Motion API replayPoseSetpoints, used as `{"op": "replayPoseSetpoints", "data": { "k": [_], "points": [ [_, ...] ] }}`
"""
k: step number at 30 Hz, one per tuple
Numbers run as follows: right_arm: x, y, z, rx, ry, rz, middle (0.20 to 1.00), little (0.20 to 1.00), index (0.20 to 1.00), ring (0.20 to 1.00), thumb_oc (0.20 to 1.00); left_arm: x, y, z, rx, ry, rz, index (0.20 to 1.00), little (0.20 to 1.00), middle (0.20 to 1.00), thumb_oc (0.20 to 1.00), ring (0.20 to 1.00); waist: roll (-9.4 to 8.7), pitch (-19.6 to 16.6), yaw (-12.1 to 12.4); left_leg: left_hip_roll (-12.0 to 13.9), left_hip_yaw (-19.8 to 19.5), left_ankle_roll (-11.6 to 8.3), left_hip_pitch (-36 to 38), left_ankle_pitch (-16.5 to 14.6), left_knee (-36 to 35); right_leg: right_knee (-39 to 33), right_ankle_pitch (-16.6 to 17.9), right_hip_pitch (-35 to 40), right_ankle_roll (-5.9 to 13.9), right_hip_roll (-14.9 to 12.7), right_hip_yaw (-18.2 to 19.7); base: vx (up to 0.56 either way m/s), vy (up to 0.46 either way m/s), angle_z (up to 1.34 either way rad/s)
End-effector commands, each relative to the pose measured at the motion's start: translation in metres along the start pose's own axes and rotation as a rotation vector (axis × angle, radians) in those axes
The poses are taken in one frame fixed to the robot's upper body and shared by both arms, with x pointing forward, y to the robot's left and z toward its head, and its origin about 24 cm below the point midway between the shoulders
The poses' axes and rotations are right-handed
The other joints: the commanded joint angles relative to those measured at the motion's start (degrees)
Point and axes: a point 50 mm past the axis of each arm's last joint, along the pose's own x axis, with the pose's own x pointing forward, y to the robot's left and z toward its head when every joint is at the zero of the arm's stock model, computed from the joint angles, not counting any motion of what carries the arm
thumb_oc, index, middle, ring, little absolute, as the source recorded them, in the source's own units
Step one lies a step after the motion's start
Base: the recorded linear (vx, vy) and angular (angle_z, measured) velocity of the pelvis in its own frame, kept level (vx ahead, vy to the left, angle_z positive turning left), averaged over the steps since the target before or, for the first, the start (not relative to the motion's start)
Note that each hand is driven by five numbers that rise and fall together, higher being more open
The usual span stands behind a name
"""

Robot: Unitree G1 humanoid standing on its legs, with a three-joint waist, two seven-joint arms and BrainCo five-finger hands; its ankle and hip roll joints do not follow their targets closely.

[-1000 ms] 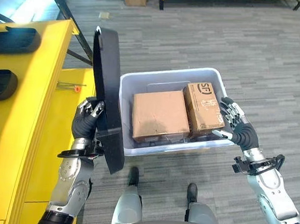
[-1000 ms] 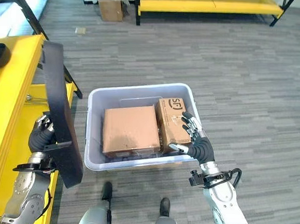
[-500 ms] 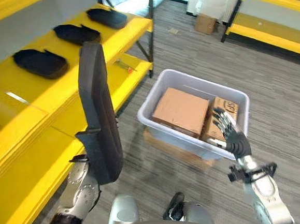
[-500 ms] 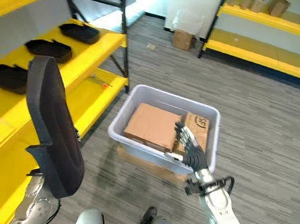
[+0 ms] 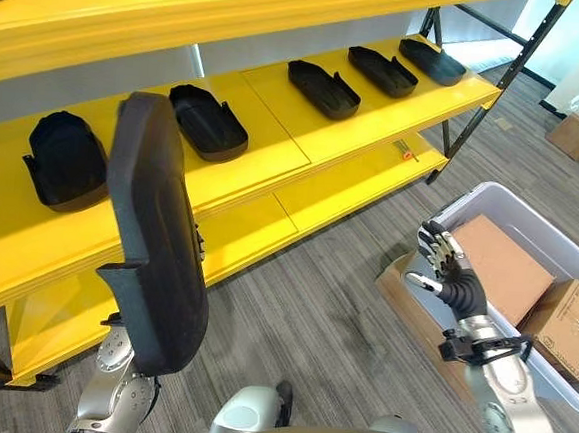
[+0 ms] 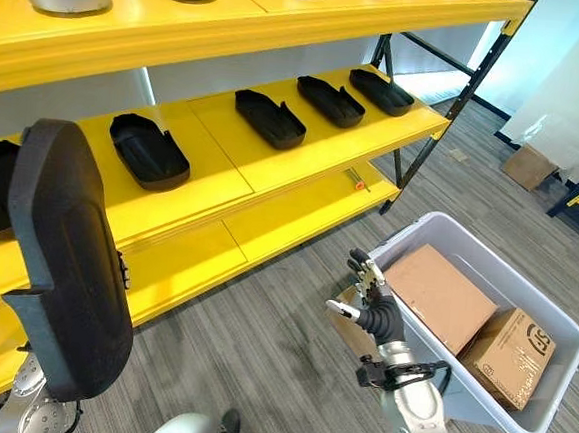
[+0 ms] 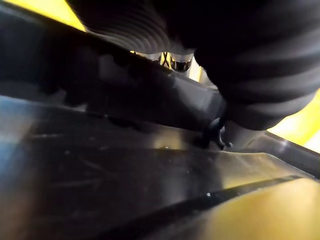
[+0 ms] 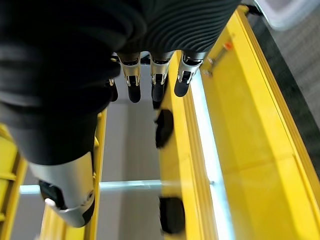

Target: Move parts from the plastic box to the shelf.

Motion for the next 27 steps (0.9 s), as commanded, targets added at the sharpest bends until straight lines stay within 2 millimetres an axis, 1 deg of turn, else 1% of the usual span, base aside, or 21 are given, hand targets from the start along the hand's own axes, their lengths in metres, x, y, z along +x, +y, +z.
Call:
{"op": "replayPoseSetpoints", "data": {
  "k": [1,2,3,4,5,9,12,13,15,16,17,18,19,20,21,22,23,24,25,26,27],
  "points": [
    [0.011,0.000,0.022,-0.039,-0.104,0.074,1.000,1.000,1.000,1.000,1.000,0.016,-0.031,0.037,0.079,-0.201,-0.167,0.200,0.200,0.200,0.200,0.200,1.87,-1.49,-4.86,5.55,-6.77,-7.14,4.09,2.70,-9.15,-0.15,-6.67,-0.85,-0.41,14.72,9.32,0.09,0.139,0.16],
    [0.010,0.001,0.018,-0.026,-0.086,0.086,1.000,1.000,1.000,1.000,1.000,0.015,-0.030,0.033,0.077,-0.185,-0.155,0.200,0.200,0.200,0.200,0.200,1.34,-1.93,-5.46,5.21,-7.46,-6.95,4.36,3.45,-10.13,-1.06,-10.41,-1.45,-1.84,19.82,9.62,0.12,0.153,0.20],
    [0.010,0.003,0.018,-0.017,-0.082,0.101,1.000,1.000,1.000,1.000,1.000,0.013,-0.030,0.031,0.068,-0.178,-0.145,0.200,0.200,0.200,0.200,0.200,0.84,-2.54,-5.53,4.47,-7.71,-7.03,4.43,3.75,-10.34,-3.30,-11.79,-1.30,-2.07,22.56,10.43,0.06,0.054,0.00],
    [0.010,0.003,0.018,-0.017,-0.082,0.101,1.000,1.000,1.000,1.000,1.000,0.013,-0.030,0.031,0.068,-0.178,-0.145,0.200,0.200,0.200,0.200,0.200,0.86,-2.52,-5.54,4.51,-7.71,-7.04,4.51,3.73,-10.37,-3.37,-11.78,-1.21,-2.08,22.59,10.42,0.05,-0.015,0.18],
    [0.011,0.005,0.018,-0.017,-0.084,0.114,1.000,1.000,1.000,1.000,1.000,0.011,-0.030,0.028,0.054,-0.167,-0.140,0.200,0.200,0.200,0.200,0.200,0.46,-3.00,-5.38,3.99,-8.01,-7.41,4.63,4.37,-11.22,-7.14,-12.23,-0.04,-2.56,23.90,11.53,0.03,-0.044,0.22],
    [0.012,0.006,0.019,-0.020,-0.081,0.134,1.000,1.000,1.000,1.000,1.000,0.004,-0.027,0.026,0.022,-0.166,-0.119,0.200,0.200,0.200,0.200,0.200,0.07,-4.18,-4.00,3.52,-7.71,-7.98,4.63,4.75,-11.58,-13.34,-12.07,4.15,-3.03,23.23,11.59,0.03,-0.064,0.15],
    [0.011,0.005,0.021,-0.025,-0.089,0.140,1.000,1.000,1.000,1.000,1.000,-0.002,-0.024,0.023,0.000,-0.153,-0.097,0.200,0.200,0.200,0.200,0.200,0.29,-4.66,-3.51,3.58,-7.47,-8.44,4.46,4.56,-11.13,-15.24,-12.04,5.71,-3.26,22.79,10.58,0.02,-0.063,0.18],
    [0.012,0.002,0.023,-0.037,-0.094,0.136,1.000,1.000,1.000,1.000,1.000,-0.001,-0.025,0.022,0.001,-0.147,-0.107,0.200,0.200,0.200,0.200,0.200,0.40,-3.78,-3.39,2.79,-7.79,-9.06,2.50,3.97,-7.42,-15.02,-12.37,5.77,-3.69,22.28,9.80,-0.03,-0.043,0.26],
    [0.012,0.001,0.023,-0.042,-0.092,0.134,1.000,1.000,1.000,1.000,1.000,0.000,-0.026,0.021,-0.005,-0.144,-0.112,0.200,0.200,0.200,0.200,0.200,0.44,-3.15,-3.58,2.18,-8.03,-9.55,0.74,3.15,-4.07,-14.38,-12.65,5.38,-4.00,22.01,9.17,-0.10,-0.024,0.51],
    [0.013,-0.002,0.024,-0.070,-0.090,0.136,1.000,1.000,1.000,1.000,1.000,0.003,-0.029,0.020,-0.018,-0.148,-0.117,0.200,0.200,0.200,0.200,0.200,0.64,-1.59,-3.78,1.66,-7.23,-10.68,-1.43,1.89,0.97,-13.12,-13.17,4.61,-4.60,21.30,8.00,-0.17,0.019,0.64],
    [0.015,-0.004,0.026,-0.082,-0.100,0.128,1.000,1.000,1.000,1.000,1.000,0.005,-0.030,0.021,-0.024,-0.151,-0.120,0.200,0.200,0.200,0.200,0.200,0.20,-0.79,-4.09,3.63,-5.24,-11.00,-2.16,1.29,4.18,-11.96,-13.16,4.03,-4.86,20.46,7.57,-0.16,0.081,0.65],
    [0.015,-0.006,0.026,-0.086,-0.095,0.118,1.000,1.000,1.000,1.000,1.000,0.004,-0.029,0.023,-0.021,-0.157,-0.121,0.200,0.200,0.200,0.200,0.200,-0.45,-0.66,-4.04,6.23,-5.06,-10.95,-1.47,-0.17,5.04,-11.16,-13.23,3.53,-4.79,19.38,8.02,-0.09,0.104,0.43],
    [0.013,-0.007,0.027,-0.087,-0.096,0.116,1.000,1.000,1.000,1.000,1.000,0.003,-0.028,0.023,-0.023,-0.159,-0.113,0.200,0.200,0.200,0.200,0.200,-0.77,-0.82,-3.94,8.52,-5.77,-11.07,-1.07,0.36,5.15,-10.61,-13.47,3.37,-4.69,18.75,8.27,-0.04,0.077,0.49],
    [0.013,-0.007,0.027,-0.087,-0.095,0.116,1.000,1.000,1.000,1.000,1.000,0.002,-0.028,0.023,-0.023,-0.158,-0.113,0.200,0.200,0.200,0.200,0.200,-0.71,-0.81,-3.95,8.61,-5.82,-11.14,-0.98,0.25,5.17,-10.47,-13.61,3.41,-4.73,18.82,8.23,-0.01,0.112,0.18],
    [0.010,-0.010,0.025,-0.085,-0.085,0.096,1.000,1.000,1.000,1.000,1.000,0.001,-0.026,0.022,-0.039,-0.155,-0.089,0.200,0.200,0.200,0.200,0.200,-0.41,-1.56,-4.83,16.33,-3.85,-11.94,1.68,5.13,1.42,-8.46,-14.62,2.07,-4.53,17.57,7.20,-0.01,0.154,0.18],
    [0.010,-0.011,0.024,-0.091,-0.078,0.087,1.000,1.000,1.000,1.000,1.000,0.002,-0.027,0.023,-0.045,-0.162,-0.083,0.200,0.200,0.200,0.200,0.200,0.18,-1.88,-5.22,20.12,-3.00,-12.78,2.30,8.78,-1.35,-6.88,-15.28,0.99,-4.33,16.93,6.41,-0.04,0.457,0.39],
    [0.011,-0.014,0.023,-0.112,-0.075,0.056,1.000,1.000,1.000,1.000,1.000,0.007,-0.028,0.025,-0.052,-0.168,-0.078,0.200,0.200,0.200,0.200,0.200,2.15,-2.25,-5.79,29.26,-0.45,-15.73,2.24,19.09,-9.67,0.09,-18.14,-2.32,-3.48,14.38,4.07,-0.04,0.364,0.78],
    [0.011,-0.014,0.023,-0.113,-0.075,0.056,1.000,1.000,1.000,1.000,1.000,0.007,-0.028,0.024,-0.052,-0.168,-0.078,0.200,0.200,0.200,0.200,0.200,2.17,-2.30,-5.89,29.28,-0.50,-15.84,2.33,19.41,-10.14,0.56,-18.45,-2.58,-3.53,14.34,3.99,-0.02,0.407,1.17],
    [0.011,-0.016,0.022,-0.121,-0.070,0.037,1.000,1.000,1.000,1.000,1.000,0.009,-0.030,0.025,-0.054,-0.170,-0.082,0.200,0.200,0.200,0.200,0.200,2.79,-2.17,-5.92,30.77,0.21,-16.81,1.98,21.97,-11.89,2.89,-19.37,-3.23,-3.05,13.12,3.55,0.01,0.107,1.00],
    [0.011,-0.016,0.022,-0.121,-0.070,0.037,1.000,1.000,1.000,1.000,1.000,0.009,-0.030,0.025,-0.054,-0.170,-0.082,0.200,0.200,0.200,0.200,0.200,2.77,-2.18,-5.94,30.75,0.22,-16.82,2.01,22.01,-11.95,2.97,-19.42,-3.27,-3.06,13.09,3.56,0.02,0.280,0.85],
    [0.011,-0.018,0.024,-0.122,-0.083,0.018,1.000,1.000,1.000,1.000,1.000,0.010,-0.031,0.024,-0.058,-0.166,-0.088,0.200,0.200,0.200,0.200,0.200,3.99,-1.90,-6.13,31.51,3.40,-18.17,2.70,21.83,-13.83,6.08,-20.29,-3.57,-2.15,11.33,2.49,0.03,0.262,0.50]
  ]
}}
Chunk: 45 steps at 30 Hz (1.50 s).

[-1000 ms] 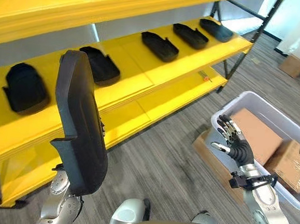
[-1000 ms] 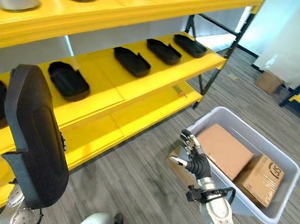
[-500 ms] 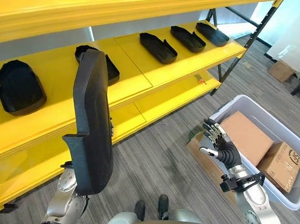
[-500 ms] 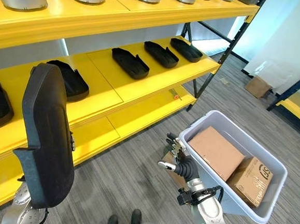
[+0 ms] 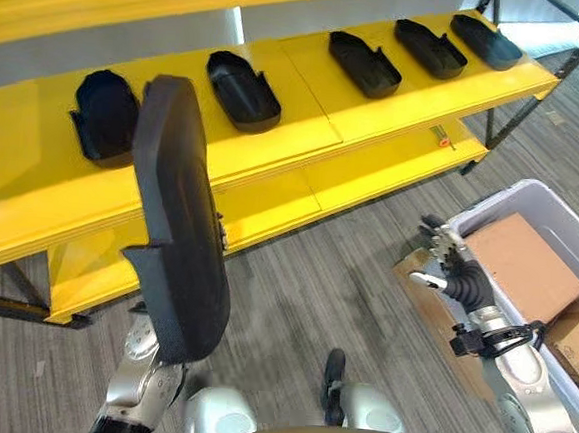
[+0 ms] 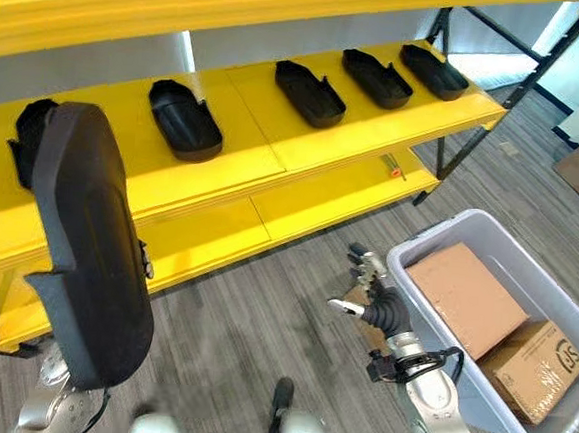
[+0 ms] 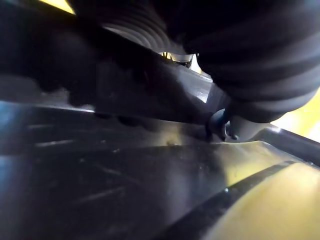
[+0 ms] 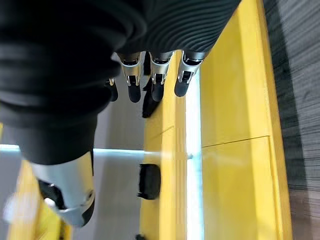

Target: Move parts from the plastic box to the shelf.

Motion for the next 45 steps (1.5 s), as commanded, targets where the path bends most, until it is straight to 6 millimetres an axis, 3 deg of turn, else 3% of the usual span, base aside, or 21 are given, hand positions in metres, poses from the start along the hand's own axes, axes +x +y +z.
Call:
{"op": "replayPoseSetpoints", "data": {
  "k": [1,3,5,6,7,11,13,16,17,18,19,21,22,23,25,28,30,31,32,42,45],
  "points": [
    [0.009,0.010,0.017,-0.002,-0.112,0.031,1.000,1.000,1.000,1.000,1.000,-0.012,0.009,0.028,0.014,-0.109,0.011,0.200,0.200,0.200,0.200,0.200,1.82,-4.59,1.74,-2.20,1.94,-1.44,2.77,17.23,-10.04,8.12,-3.81,-0.95,4.05,-3.14,3.77,0.04,0.372,0.31],
    [0.010,0.012,0.016,0.006,-0.114,0.025,1.000,1.000,1.000,1.000,1.000,-0.012,0.011,0.028,0.022,-0.109,0.015,0.200,0.200,0.200,0.200,0.200,2.61,-4.58,2.88,-3.83,-0.37,-1.27,2.94,14.00,-10.11,9.27,-3.60,-0.92,4.81,-4.63,4.07,0.04,0.291,0.34],
    [0.008,0.012,0.014,0.024,-0.106,0.012,1.000,1.000,1.000,1.000,1.000,-0.012,0.012,0.029,0.044,-0.104,0.011,0.200,0.200,0.200,0.200,0.200,2.18,-4.15,3.10,-5.59,-0.80,-0.80,2.26,11.23,-8.52,8.00,-2.70,0.82,5.49,-6.60,3.34,0.06,0.223,0.40],
    [0.008,0.012,0.014,0.024,-0.106,0.012,1.000,1.000,1.000,1.000,1.000,-0.012,0.012,0.029,0.044,-0.104,0.011,0.200,0.200,0.200,0.200,0.200,2.16,-4.13,3.05,-5.61,-0.86,-0.79,2.24,11.20,-8.46,7.97,-2.70,0.88,5.50,-6.63,3.29,0.05,0.250,0.60],
    [0.004,0.015,0.012,0.053,-0.096,0.012,1.000,1.000,1.000,1.000,1.000,-0.014,0.015,0.031,0.074,-0.104,0.009,0.200,0.200,0.200,0.200,0.200,1.26,-3.75,3.66,-7.86,-2.08,-0.11,1.61,8.37,-6.86,5.71,-1.20,3.15,6.52,-8.45,2.86,0.04,0.247,0.69],
    [0.003,0.021,0.012,0.051,-0.092,0.049,1.000,1.000,1.000,1.000,1.000,-0.014,0.018,0.034,0.110,-0.105,0.012,0.200,0.200,0.200,0.200,0.200,-0.79,-3.61,4.90,-12.58,-3.85,1.38,0.12,4.09,-3.59,0.39,2.84,6.71,8.40,-11.39,2.36,0.06,0.276,0.39],
    [0.006,0.025,0.015,0.045,-0.106,0.072,1.000,1.000,1.000,1.000,1.000,-0.011,0.017,0.035,0.122,-0.108,0.001,0.200,0.200,0.200,0.200,0.200,-2.63,-3.87,5.57,-16.37,-4.77,2.51,-2.30,0.81,0.83,-3.13,7.24,9.20,9.76,-14.01,2.08,0.08,0.298,0.16],
    [0.010,0.028,0.017,0.052,-0.121,0.078,1.000,1.000,1.000,1.000,1.000,-0.008,0.016,0.037,0.135,-0.116,-0.008,0.200,0.200,0.200,0.200,0.200,-3.82,-4.20,6.18,-19.82,-5.38,3.71,-4.41,-1.94,4.81,-4.71,12.00,10.38,10.20,-16.39,1.68,0.05,0.250,0.19],
    [0.013,0.031,0.017,0.058,-0.126,0.085,1.000,1.000,1.000,1.000,1.000,-0.006,0.016,0.039,0.147,-0.122,-0.012,0.200,0.200,0.200,0.200,0.200,-4.10,-4.45,6.38,-21.12,-5.47,4.52,-4.74,-2.79,5.40,-4.89,15.53,10.30,10.42,-17.43,2.47,0.09,0.380,0.22],
    [0.016,0.036,0.017,0.069,-0.126,0.103,1.000,1.000,1.000,1.000,1.000,-0.006,0.018,0.042,0.168,-0.128,-0.007,0.200,0.200,0.200,0.200,0.200,-3.74,-4.53,6.54,-22.78,-5.08,6.35,-3.83,-3.69,5.06,-2.41,20.24,8.61,9.52,-18.46,3.31,0.08,0.305,0.17],
    [0.016,0.036,0.017,0.069,-0.127,0.103,1.000,1.000,1.000,1.000,1.000,-0.006,0.018,0.042,0.168,-0.129,-0.006,0.200,0.200,0.200,0.200,0.200,-3.85,-4.51,6.67,-22.88,-4.88,6.44,-3.78,-3.68,5.00,-2.36,20.31,8.44,9.61,-18.57,3.60,0.09,0.340,0.02],
    [0.021,0.042,0.020,0.071,-0.139,0.125,1.000,1.000,1.000,1.000,1.000,-0.003,0.018,0.046,0.192,-0.143,-0.013,0.200,0.200,0.200,0.200,0.200,-2.76,-3.91,6.90,-24.06,-4.02,8.07,-1.43,-3.82,3.50,1.83,24.07,6.22,9.00,-19.55,3.81,0.10,0.384,-0.26],
    [0.024,0.047,0.018,0.074,-0.133,0.159,1.000,1.000,1.000,1.000,1.000,0.000,0.014,0.046,0.200,-0.142,-0.034,0.200,0.200,0.200,0.200,0.200,-1.24,-3.08,6.09,-23.81,-3.00,9.01,2.50,-3.61,-0.42,5.15,17.47,2.05,7.58,-14.40,2.66,0.11,0.373,-0.41],
    [0.024,0.047,0.018,0.074,-0.133,0.159,1.000,1.000,1.000,1.000,1.000,0.000,0.014,0.046,0.200,-0.143,-0.034,0.200,0.200,0.200,0.200,0.200,-1.22,-3.17,6.10,-23.76,-2.98,8.98,2.43,-3.40,-0.60,5.03,17.57,1.95,7.47,-14.34,2.61,0.13,0.273,-0.55],
    [0.025,0.047,0.018,0.076,-0.132,0.171,1.000,1.000,1.000,1.000,1.000,0.001,0.012,0.043,0.182,-0.135,-0.039,0.200,0.200,0.200,0.200,0.200,-0.83,-3.01,5.21,-23.15,-2.87,8.67,3.76,-2.99,-2.08,2.82,12.84,-0.70,6.55,-9.13,4.03,0.09,0.020,-0.06],
    [0.023,0.047,0.020,0.069,-0.133,0.191,1.000,1.000,1.000,1.000,1.000,0.000,0.012,0.038,0.165,-0.126,-0.025,0.200,0.200,0.200,0.200,0.200,-1.88,-2.67,4.38,-23.03,-2.62,7.40,5.52,-4.00,-2.58,-7.28,9.98,0.39,6.48,-5.24,2.85,0.14,-0.096,0.08],
    [0.022,0.046,0.020,0.070,-0.133,0.189,1.000,1.000,1.000,1.000,1.000,0.000,0.010,0.037,0.152,-0.127,-0.033,0.200,0.200,0.200,0.200,0.200,-2.25,-2.99,4.57,-23.14,-3.12,7.31,5.33,-4.40,-1.67,-6.62,10.04,0.89,6.91,-6.35,3.30,0.13,-0.119,0.33],
    [0.022,0.042,0.020,0.067,-0.131,0.180,1.000,1.000,1.000,1.000,1.000,0.000,0.007,0.031,0.126,-0.108,-0.045,0.200,0.200,0.200,0.200,0.200,-2.68,-3.78,4.01,-21.74,-2.89,6.31,6.05,-4.44,-1.63,-8.23,8.30,3.07,6.46,-3.33,6.56,0.16,-0.177,0.45],
    [0.021,0.040,0.020,0.075,-0.133,0.166,1.000,1.000,1.000,1.000,1.000,0.000,0.006,0.030,0.111,-0.110,-0.049,0.200,0.200,0.200,0.200,0.200,-2.81,-4.35,3.85,-21.32,-3.03,5.73,5.96,-4.02,-1.77,-9.53,7.86,3.59,6.20,-2.52,6.93,0.22,-0.240,0.40],
    [0.010,0.025,0.018,0.058,-0.114,0.122,1.000,1.000,1.000,1.000,1.000,-0.004,0.002,0.020,0.065,-0.065,-0.068,0.200,0.200,0.200,0.200,0.200,-1.80,-7.04,2.73,-16.30,-3.83,2.87,9.01,0.29,-6.46,-8.44,5.45,6.15,5.14,-1.09,5.09,0.11,-0.127,0.03],
    [0.011,0.024,0.018,0.055,-0.120,0.127,1.000,1.000,1.000,1.000,1.000,-0.003,0.001,0.019,0.057,-0.061,-0.076,0.200,0.200,0.200,0.200,0.200,-1.65,-6.96,2.73,-15.74,-4.19,2.33,7.59,0.52,-3.73,-7.93,4.40,6.29,4.42,-0.52,5.05,0.04,-0.121,0.07]
  ]
}}
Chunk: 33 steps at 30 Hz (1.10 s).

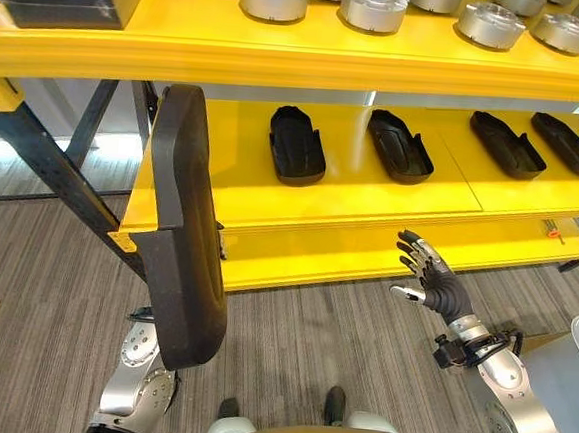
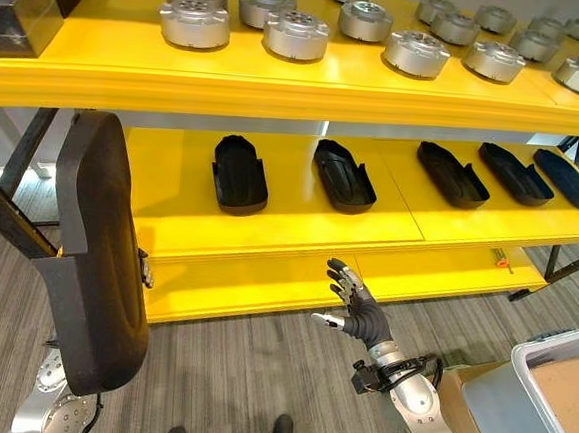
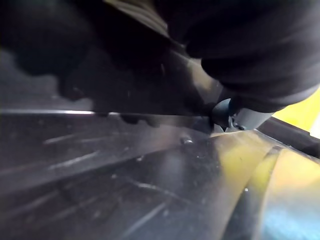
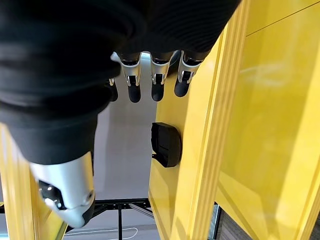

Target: Move parts from the plastic box to the shelf.

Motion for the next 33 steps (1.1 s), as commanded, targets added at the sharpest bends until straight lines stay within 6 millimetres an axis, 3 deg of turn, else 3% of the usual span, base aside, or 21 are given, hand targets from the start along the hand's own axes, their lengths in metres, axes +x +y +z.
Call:
{"op": "replayPoseSetpoints", "data": {
  "k": [1,4,5,6,7,8,9,10,11,13,15,19,20,27,33],
  "points": [
    [0.009,-0.007,0.030,-0.025,-0.163,0.007,1.000,1.000,1.000,1.000,1.000,0.015,-0.015,0.026,-0.001,-0.135,-0.117,0.200,0.200,0.200,0.200,0.200,0.46,0.00,1.14,1.12,-1.74,0.20,-2.33,1.93,9.16,10.15,-3.87,-3.59,3.23,-6.04,1.26,-0.03,-0.092,0.07],
    [0.010,-0.010,0.031,-0.050,-0.161,0.015,1.000,1.000,1.000,1.000,1.000,0.016,-0.015,0.028,-0.002,-0.144,-0.122,0.200,0.200,0.200,0.200,0.200,-0.19,2.11,2.35,-1.41,-6.52,-0.81,-6.52,4.09,16.81,10.24,-3.83,-3.42,2.56,-6.56,1.18,-0.04,-0.049,0.13],
    [0.010,-0.011,0.030,-0.059,-0.155,0.010,1.000,1.000,1.000,1.000,1.000,0.017,-0.016,0.028,-0.005,-0.143,-0.124,0.200,0.200,0.200,0.200,0.200,-0.31,2.09,2.29,-0.02,-6.68,-0.93,-6.91,4.71,14.63,10.45,-4.31,-3.43,2.81,-6.94,0.87,0.09,0.149,0.00],
    [0.009,-0.015,0.029,-0.069,-0.149,-0.011,1.000,1.000,1.000,1.000,1.000,0.017,-0.016,0.030,-0.006,-0.146,-0.128,0.200,0.200,0.200,0.200,0.200,-0.28,1.84,1.59,5.13,-4.90,-0.54,-7.25,5.56,8.58,11.48,-5.15,-3.84,4.00,-8.35,0.77,0.10,0.142,0.12],
    [0.009,-0.014,0.029,-0.069,-0.148,-0.010,1.000,1.000,1.000,1.000,1.000,0.016,-0.016,0.030,-0.006,-0.146,-0.127,0.200,0.200,0.200,0.200,0.200,-0.29,1.90,1.88,5.30,-4.42,-0.63,-6.45,5.86,7.66,11.83,-5.46,-3.90,3.95,-8.26,1.09,0.13,0.307,0.29],
    [0.009,-0.018,0.028,-0.065,-0.147,-0.048,1.000,1.000,1.000,1.000,1.000,0.020,-0.018,0.032,0.000,-0.155,-0.130,0.200,0.200,0.200,0.200,0.200,0.31,2.02,1.49,10.35,-2.46,-0.72,-8.39,9.98,1.25,14.92,-6.58,-5.09,5.38,-9.98,1.89,0.11,0.273,0.24],
    [0.009,-0.019,0.028,-0.061,-0.154,-0.063,1.000,1.000,1.000,1.000,1.000,0.023,-0.019,0.032,0.004,-0.160,-0.126,0.200,0.200,0.200,0.200,0.200,0.89,2.05,1.37,11.77,-1.16,-1.21,-9.05,12.19,-0.69,17.12,-7.74,-5.85,5.77,-10.54,2.37,0.14,0.371,0.36],
    [0.009,-0.018,0.026,-0.054,-0.147,-0.068,1.000,1.000,1.000,1.000,1.000,0.025,-0.019,0.030,0.009,-0.154,-0.118,0.200,0.200,0.200,0.200,0.200,1.36,2.01,1.43,12.05,-1.04,-1.76,-8.60,11.89,-0.73,18.72,-8.26,-6.56,6.05,-11.08,2.98,0.13,0.309,0.07],
    [0.011,-0.014,0.024,-0.033,-0.145,-0.060,1.000,1.000,1.000,1.000,1.000,0.026,-0.019,0.029,0.017,-0.156,-0.116,0.200,0.200,0.200,0.200,0.200,2.40,2.00,2.14,10.64,-3.57,-1.06,-7.90,9.04,0.44,19.57,-8.82,-6.49,6.57,-11.58,3.91,0.13,0.281,0.00],
    [0.013,-0.010,0.025,-0.032,-0.150,-0.048,1.000,1.000,1.000,1.000,1.000,0.036,-0.026,0.032,0.018,-0.174,-0.135,0.200,0.200,0.200,0.200,0.200,2.90,1.69,1.40,9.50,-2.15,-1.99,-8.55,7.18,2.22,18.60,-6.87,-6.02,7.35,-13.33,4.27,0.12,0.280,-0.58],
    [0.014,-0.005,0.028,-0.020,-0.165,-0.037,1.000,1.000,1.000,1.000,1.000,0.046,-0.029,0.035,0.071,-0.186,-0.152,0.200,0.200,0.200,0.200,0.200,1.79,1.71,0.95,6.22,-0.03,-1.28,-8.47,2.54,6.44,16.32,-4.14,-5.01,8.86,-16.16,5.73,0.12,0.314,-0.42],
    [0.014,-0.002,0.029,0.003,-0.170,-0.024,1.000,1.000,1.000,1.000,1.000,0.069,-0.038,0.044,0.164,-0.219,-0.167,0.200,0.200,0.200,0.200,0.200,0.26,2.52,-0.05,3.96,2.09,-1.21,-12.04,-0.85,13.69,14.11,-2.11,-4.72,10.09,-18.80,6.35,0.03,0.230,-0.16],
    [0.014,0.000,0.029,0.008,-0.163,-0.010,1.000,1.000,1.000,1.000,1.000,0.085,-0.044,0.051,0.217,-0.242,-0.171,0.200,0.200,0.200,0.200,0.200,-0.27,3.21,-0.82,3.95,2.16,-1.46,-14.31,-1.76,16.55,14.04,-1.99,-5.33,10.31,-19.42,6.16,-0.07,0.153,-0.12],
    [0.016,0.003,0.030,0.006,-0.157,0.037,1.000,1.000,1.000,1.000,1.000,0.121,-0.061,0.082,0.551,-0.377,-0.166,0.200,0.200,0.200,0.200,0.200,-1.33,6.84,-2.14,3.98,1.47,-2.33,-19.62,-2.38,21.56,15.27,-2.52,-7.75,10.52,-19.70,6.01,-0.07,0.052,0.01],
    [0.020,0.000,0.038,-0.021,-0.185,0.044,1.000,1.000,1.000,1.000,1.000,0.129,-0.061,0.095,0.818,-0.449,-0.147,0.200,0.200,0.200,0.200,0.200,-1.60,9.99,-2.26,4.35,1.11,-2.57,-22.32,-2.32,23.13,16.68,-2.89,-10.62,10.57,-19.28,6.53,-0.08,0.023,-0.05]
  ]
}}
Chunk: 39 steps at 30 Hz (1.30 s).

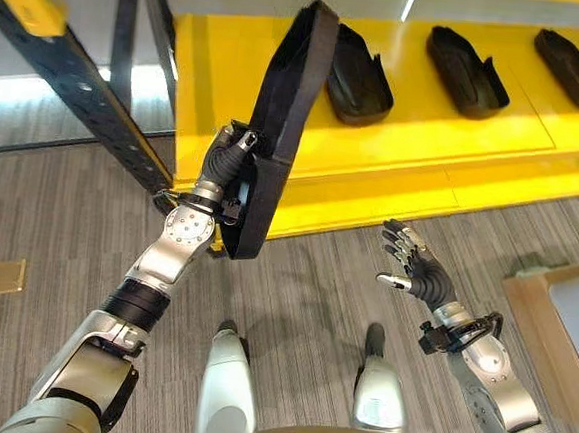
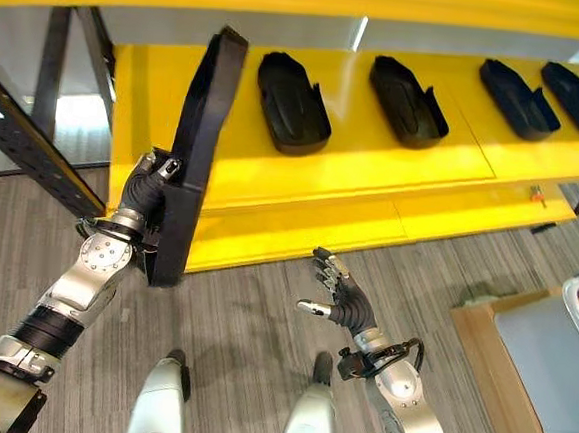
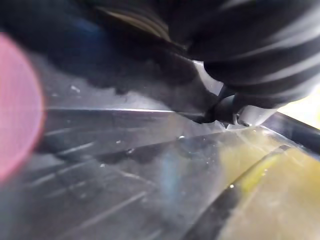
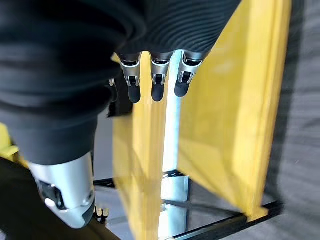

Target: Move parts from the plastic box to the shelf.

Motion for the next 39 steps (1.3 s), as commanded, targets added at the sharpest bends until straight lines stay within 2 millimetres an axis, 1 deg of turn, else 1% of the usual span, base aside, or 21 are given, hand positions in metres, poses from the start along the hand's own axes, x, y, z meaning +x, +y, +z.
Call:
{"op": "replayPoseSetpoints", "data": {
  "k": [1,3,7,11,13,15,21,24,26,27,29,30,34,38,39],
  "points": [
    [0.004,-0.009,0.034,-0.034,-0.164,0.005,1.000,1.000,1.000,1.000,1.000,0.015,0.008,0.023,0.082,-0.133,0.081,0.200,0.200,0.200,0.200,0.200,1.83,-1.11,0.74,2.58,2.92,-2.34,7.26,8.64,-11.82,9.49,-3.95,1.20,2.82,-3.55,1.94,-0.06,0.024,-0.09],
    [0.005,-0.009,0.036,-0.034,-0.169,0.006,1.000,1.000,1.000,1.000,1.000,0.018,0.012,0.024,0.107,-0.135,0.100,0.200,0.200,0.200,0.200,0.200,1.78,-0.70,0.69,2.74,2.98,-2.39,6.87,8.68,-11.61,9.74,-3.98,0.71,2.82,-3.44,2.14,-0.05,0.009,-0.06],
    [0.005,-0.010,0.040,-0.046,-0.183,0.014,1.000,1.000,1.000,1.000,1.000,0.027,0.027,0.026,0.174,-0.133,0.165,0.200,0.200,0.200,0.200,0.200,1.65,0.43,0.33,3.11,2.97,-2.65,5.73,9.03,-11.40,10.34,-3.93,-0.89,2.82,-3.06,2.63,-0.05,0.003,-0.03],
    [0.004,-0.010,0.039,-0.056,-0.179,0.027,1.000,1.000,1.000,1.000,1.000,0.037,0.047,0.034,0.346,-0.152,0.196,0.200,0.200,0.200,0.200,0.200,1.74,1.21,0.10,3.40,2.95,-2.86,5.01,9.06,-10.99,10.85,-4.01,-2.04,2.75,-2.85,2.92,-0.03,0.001,-0.03],
    [0.003,-0.010,0.039,-0.055,-0.174,0.034,1.000,1.000,1.000,1.000,1.000,0.040,0.056,0.035,0.383,-0.147,0.225,0.200,0.200,0.200,0.200,0.200,1.75,1.40,-0.13,3.44,2.96,-2.98,4.81,9.11,-10.81,11.12,-4.08,-2.37,2.78,-2.78,3.08,-0.02,0.003,-0.05],
    [0.000,-0.010,0.039,-0.053,-0.176,0.043,1.000,1.000,1.000,1.000,1.000,0.042,0.071,0.042,0.330,-0.163,0.310,0.200,0.200,0.200,0.200,0.200,1.74,1.61,-0.29,3.57,2.96,-3.24,4.28,9.25,-10.65,11.46,-4.14,-2.99,2.76,-2.65,3.31,-0.01,-0.004,-0.02],
    [-0.004,-0.011,0.036,-0.040,-0.160,0.040,1.000,1.000,1.000,1.000,1.000,0.037,0.088,0.046,0.185,-0.177,0.416,0.200,0.200,0.200,0.200,0.200,1.80,1.27,-0.26,3.82,2.72,-3.57,3.84,9.38,-10.58,11.75,-4.37,-3.37,2.69,-2.47,3.28,0.00,-0.006,-0.02],
    [-0.004,-0.010,0.035,-0.035,-0.150,0.047,1.000,1.000,1.000,1.000,1.000,0.046,0.096,0.051,0.157,-0.174,0.449,0.200,0.200,0.200,0.200,0.200,1.75,1.08,-0.48,3.90,2.54,-3.67,3.56,9.40,-10.36,12.02,-4.43,-3.63,2.73,-2.28,3.32,0.00,0.000,0.00],
    [-0.004,-0.009,0.033,-0.029,-0.142,0.054,1.000,1.000,1.000,1.000,1.000,0.052,0.102,0.051,0.141,-0.144,0.471,0.200,0.200,0.200,0.200,0.200,1.81,0.91,-0.72,3.98,2.59,-3.71,3.58,9.49,-10.42,12.05,-4.37,-3.77,2.80,-2.20,3.39,0.00,0.000,0.00],
    [-0.004,-0.009,0.032,-0.024,-0.134,0.053,1.000,1.000,1.000,1.000,1.000,0.061,0.108,0.058,0.134,-0.146,0.482,0.200,0.200,0.200,0.200,0.200,2.08,0.81,-0.86,3.95,2.54,-3.75,3.52,9.61,-10.45,12.27,-4.43,-3.84,2.87,-2.24,3.45,0.00,0.000,0.00],
    [-0.004,-0.007,0.030,-0.019,-0.123,0.059,1.000,1.000,1.000,1.000,1.000,0.067,0.113,0.064,0.105,-0.146,0.495,0.200,0.200,0.200,0.200,0.200,2.37,0.77,-0.95,3.83,2.48,-3.73,3.46,9.66,-10.48,12.69,-4.63,-3.97,2.88,-2.33,3.51,0.00,0.000,0.00],
    [-0.004,-0.007,0.029,-0.018,-0.118,0.064,1.000,1.000,1.000,1.000,1.000,0.070,0.119,0.065,0.075,-0.132,0.512,0.200,0.200,0.200,0.200,0.200,2.54,0.75,-1.03,3.77,2.47,-3.74,3.39,9.73,-10.49,12.91,-4.69,-4.12,2.89,-2.35,3.57,0.00,0.000,0.00],
    [-0.005,-0.003,0.024,-0.007,-0.092,0.073,1.000,1.000,1.000,1.000,1.000,0.079,0.130,0.064,-0.077,-0.098,0.555,0.200,0.200,0.200,0.200,0.200,2.78,0.81,-1.53,3.92,2.44,-3.74,3.23,9.68,-10.04,13.27,-4.73,-4.46,3.01,-2.27,3.81,0.00,-0.005,-0.01],
    [-0.007,-0.001,0.021,0.006,-0.071,0.087,1.000,1.000,1.000,1.000,1.000,0.087,0.141,0.068,-0.122,-0.065,0.581,0.200,0.200,0.200,0.200,0.200,2.89,0.66,-1.99,4.16,2.58,-3.77,3.13,9.78,-9.94,13.51,-4.82,-4.91,3.14,-2.16,4.04,0.00,-0.005,-0.01],
    [-0.007,-0.001,0.019,0.011,-0.065,0.088,1.000,1.000,1.000,1.000,1.000,0.088,0.147,0.066,-0.136,-0.039,0.601,0.200,0.200,0.200,0.200,0.200,2.91,0.58,-2.12,4.23,2.65,-3.78,2.98,9.80,-9.92,13.63,-4.86,-5.14,3.13,-2.12,4.10,0.00,0.000,0.00]
  ]
}}
